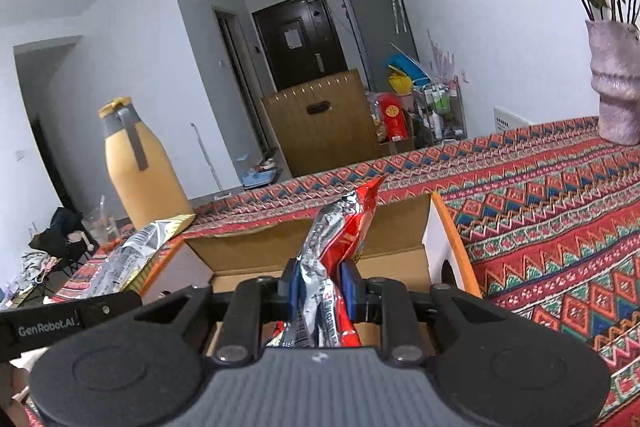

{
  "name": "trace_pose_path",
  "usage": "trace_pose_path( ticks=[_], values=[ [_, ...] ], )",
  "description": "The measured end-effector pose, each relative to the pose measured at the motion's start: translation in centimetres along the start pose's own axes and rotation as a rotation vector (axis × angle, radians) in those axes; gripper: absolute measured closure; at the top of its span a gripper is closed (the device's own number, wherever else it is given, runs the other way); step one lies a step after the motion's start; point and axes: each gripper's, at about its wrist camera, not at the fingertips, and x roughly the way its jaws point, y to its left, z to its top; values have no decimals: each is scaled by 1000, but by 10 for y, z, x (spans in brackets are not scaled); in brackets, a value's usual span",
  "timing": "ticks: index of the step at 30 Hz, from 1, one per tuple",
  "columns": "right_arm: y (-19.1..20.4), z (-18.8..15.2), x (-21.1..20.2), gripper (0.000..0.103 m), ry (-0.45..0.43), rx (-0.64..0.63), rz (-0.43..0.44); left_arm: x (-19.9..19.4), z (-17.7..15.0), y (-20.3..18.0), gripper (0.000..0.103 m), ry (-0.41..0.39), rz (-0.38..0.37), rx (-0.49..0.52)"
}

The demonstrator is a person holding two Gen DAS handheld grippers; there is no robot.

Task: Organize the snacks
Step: 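Lower both packets into the box and open both tools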

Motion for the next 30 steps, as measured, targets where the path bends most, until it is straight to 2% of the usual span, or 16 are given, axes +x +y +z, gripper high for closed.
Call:
trace_pose_path(
  ticks=[8,10,12,13,14,16,17,18,19,20,30],
  values=[
    [-3,-10,9,82,12,-24,-3,19,-12,10,66,24,-13,-25],
    [-2,-12,9,81,24,-33,-5,16,-12,10,63,15,-23,-25],
    [-1,-14,9,75,30,-35,-20,14,-14,11,51,4,-20,-27],
    [-1,-15,7,73,27,-38,-30,12,-15,10,48,-3,-12,-27],
    [-1,-15,6,68,24,-37,-30,11,-15,11,42,-8,-8,-27],
    [-2,-15,1,46,11,-30,-35,9,-14,12,29,-20,-6,-38],
    [-1,-15,-1,26,0,-32,-45,6,-15,12,19,-34,0,-41],
    [-1,-15,-3,12,-12,-36,-55,2,-15,12,8,-47,7,-43],
    [1,-15,-5,7,-21,-40,-61,-1,-14,12,2,-61,13,-48],
    [1,-16,-7,1,-30,-43,-62,-4,-15,12,0,-75,17,-55],
    [4,-16,-15,0,-61,-58,-67,-14,-13,11,0,-103,13,-62]
  ],
)
